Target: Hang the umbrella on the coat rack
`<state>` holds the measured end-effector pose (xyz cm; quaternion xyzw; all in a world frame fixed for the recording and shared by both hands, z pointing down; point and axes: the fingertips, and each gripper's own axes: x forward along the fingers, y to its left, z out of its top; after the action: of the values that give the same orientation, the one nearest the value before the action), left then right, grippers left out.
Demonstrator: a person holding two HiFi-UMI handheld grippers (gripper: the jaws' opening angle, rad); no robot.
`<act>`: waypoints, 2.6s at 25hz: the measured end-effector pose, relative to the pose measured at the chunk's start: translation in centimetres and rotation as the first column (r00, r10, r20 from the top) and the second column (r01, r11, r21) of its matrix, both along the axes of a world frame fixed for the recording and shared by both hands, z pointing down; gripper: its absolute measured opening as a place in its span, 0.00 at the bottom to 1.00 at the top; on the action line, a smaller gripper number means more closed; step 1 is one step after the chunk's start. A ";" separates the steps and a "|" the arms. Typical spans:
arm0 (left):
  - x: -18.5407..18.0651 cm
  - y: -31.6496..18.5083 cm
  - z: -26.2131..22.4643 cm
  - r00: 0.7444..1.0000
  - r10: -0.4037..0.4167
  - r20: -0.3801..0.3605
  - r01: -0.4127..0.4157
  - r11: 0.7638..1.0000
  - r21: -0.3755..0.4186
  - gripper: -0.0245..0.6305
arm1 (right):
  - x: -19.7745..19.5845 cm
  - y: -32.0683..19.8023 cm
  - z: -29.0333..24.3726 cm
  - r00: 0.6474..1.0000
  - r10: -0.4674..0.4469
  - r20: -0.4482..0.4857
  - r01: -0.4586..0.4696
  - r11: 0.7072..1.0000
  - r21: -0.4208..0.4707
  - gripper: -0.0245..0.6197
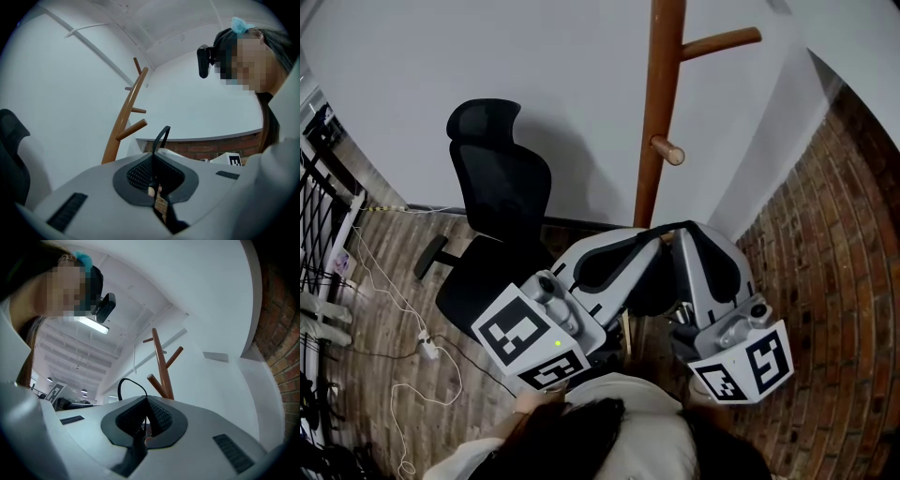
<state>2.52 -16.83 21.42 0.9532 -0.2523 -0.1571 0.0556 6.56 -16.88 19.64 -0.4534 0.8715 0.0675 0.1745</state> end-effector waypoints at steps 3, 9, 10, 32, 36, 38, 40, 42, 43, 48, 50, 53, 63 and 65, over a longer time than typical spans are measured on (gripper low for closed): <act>0.2 -0.2 -0.2 1.000 0.006 -0.001 -0.006 1.000 0.006 0.05 | 0.1 -0.3 -0.2 1.000 0.004 -0.001 -0.004 1.000 0.004 0.09; 0.3 -0.8 -0.9 1.000 0.014 -0.002 -0.014 1.000 0.018 0.05 | 0.3 -1.0 -0.9 1.000 0.005 0.011 -0.005 1.000 0.013 0.09; 0.3 -0.9 -1.0 1.000 0.014 -0.001 -0.014 1.000 0.020 0.05 | 0.3 -1.1 -1.0 1.000 0.005 0.012 -0.005 1.000 0.015 0.09; 0.3 -3.0 -3.0 0.998 0.056 -0.013 -0.055 0.997 0.062 0.05 | 0.3 -3.0 -3.3 0.999 0.036 0.016 -0.037 0.998 0.057 0.09; 0.6 -3.7 -3.5 0.998 0.066 -0.010 -0.065 0.996 0.062 0.05 | 0.5 -3.7 -3.8 0.999 0.045 0.017 -0.046 0.997 0.055 0.09; 0.5 -3.9 -3.6 0.997 0.071 -0.010 -0.070 0.996 0.063 0.05 | 0.5 -3.8 -3.9 0.999 0.048 0.020 -0.049 0.997 0.056 0.09; 0.5 -3.8 -3.7 0.997 0.078 -0.012 -0.077 0.995 0.062 0.05 | 0.5 -3.7 -4.0 0.998 0.052 0.019 -0.053 0.997 0.057 0.09; 0.6 -3.8 -3.8 0.996 0.088 -0.016 -0.087 0.994 0.058 0.05 | 0.5 -3.7 -4.1 0.998 0.059 0.018 -0.060 0.997 0.056 0.09; 0.6 -3.9 -3.8 0.995 0.095 -0.019 -0.094 0.994 0.055 0.05 | 0.6 -3.7 -4.1 0.998 0.063 0.018 -0.064 0.996 0.055 0.09; 1.0 -4.3 -3.8 0.992 0.120 -0.034 -0.119 0.992 0.032 0.05 | 1.0 -4.0 -4.2 0.997 0.079 0.023 -0.080 0.996 0.046 0.09; 1.2 -4.4 -3.9 0.992 0.124 -0.037 -0.123 0.992 0.028 0.05 | 1.1 -4.1 -4.2 0.996 0.082 0.025 -0.083 0.996 0.043 0.09; 1.2 -4.7 -3.9 0.991 0.124 -0.042 -0.124 0.992 0.019 0.05 | 1.2 -4.3 -4.3 0.996 0.082 0.029 -0.083 0.996 0.041 0.09; 1.6 -5.5 -3.4 0.991 0.122 -0.051 -0.124 0.992 -0.023 0.05 | 1.6 -5.1 -3.9 0.997 0.073 0.034 -0.074 0.997 0.019 0.09; 1.7 -5.7 -3.2 0.992 0.119 -0.050 -0.121 0.992 -0.031 0.05 | 1.6 -5.3 -3.6 0.997 0.072 0.033 -0.073 0.997 0.010 0.09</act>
<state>4.18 -22.54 18.24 0.9615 -0.1958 -0.1718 0.0873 8.12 -22.17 16.02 -0.4848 0.8511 0.0712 0.1886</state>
